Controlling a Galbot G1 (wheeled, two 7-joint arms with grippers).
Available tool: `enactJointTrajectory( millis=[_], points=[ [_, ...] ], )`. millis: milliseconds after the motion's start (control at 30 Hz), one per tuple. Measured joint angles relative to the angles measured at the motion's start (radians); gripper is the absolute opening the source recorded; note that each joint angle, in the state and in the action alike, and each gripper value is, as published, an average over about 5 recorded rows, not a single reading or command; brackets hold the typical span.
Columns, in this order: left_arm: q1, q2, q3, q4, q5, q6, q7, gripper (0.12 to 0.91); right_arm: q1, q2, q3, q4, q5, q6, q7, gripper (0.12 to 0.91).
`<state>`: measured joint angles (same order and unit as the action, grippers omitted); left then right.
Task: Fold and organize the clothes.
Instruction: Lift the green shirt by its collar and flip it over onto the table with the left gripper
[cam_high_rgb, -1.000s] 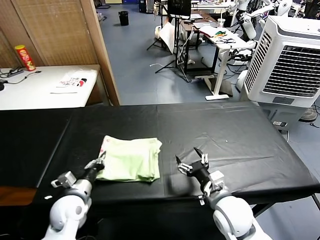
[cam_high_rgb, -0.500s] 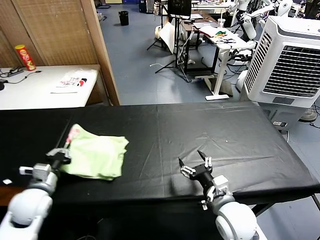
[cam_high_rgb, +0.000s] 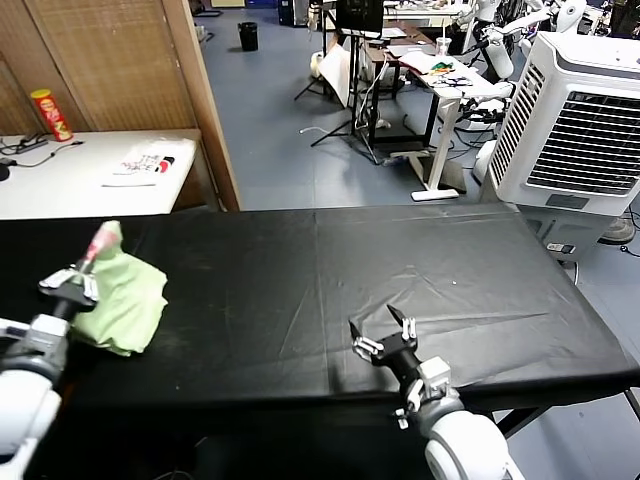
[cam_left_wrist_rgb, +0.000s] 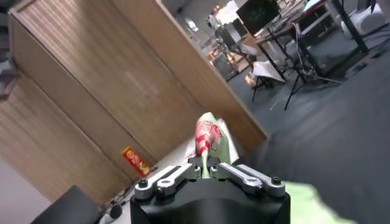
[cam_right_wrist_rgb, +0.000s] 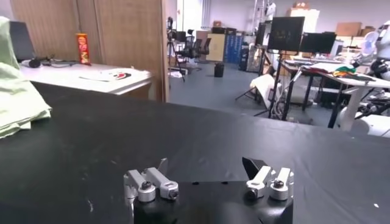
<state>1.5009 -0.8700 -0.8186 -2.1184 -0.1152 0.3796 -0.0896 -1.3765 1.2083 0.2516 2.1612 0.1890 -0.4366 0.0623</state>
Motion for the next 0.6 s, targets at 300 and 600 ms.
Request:
enactJointTrajectory(
  millis=[300, 600],
  points=[
    [-0.060, -0.174, 0.273, -0.074, -0.167, 0.020, -0.080, 0.154, -0.037, 0.005, 0.025, 0.007, -0.010, 0.003, -0.002, 0.798],
    [-0.134, -0.351, 0.458, -0.003, -0.160, 0.008, -0.028, 0.286, -0.029, 0.000, 0.016, -0.011, 0.030, -0.015, -0.010, 0.798]
  ],
)
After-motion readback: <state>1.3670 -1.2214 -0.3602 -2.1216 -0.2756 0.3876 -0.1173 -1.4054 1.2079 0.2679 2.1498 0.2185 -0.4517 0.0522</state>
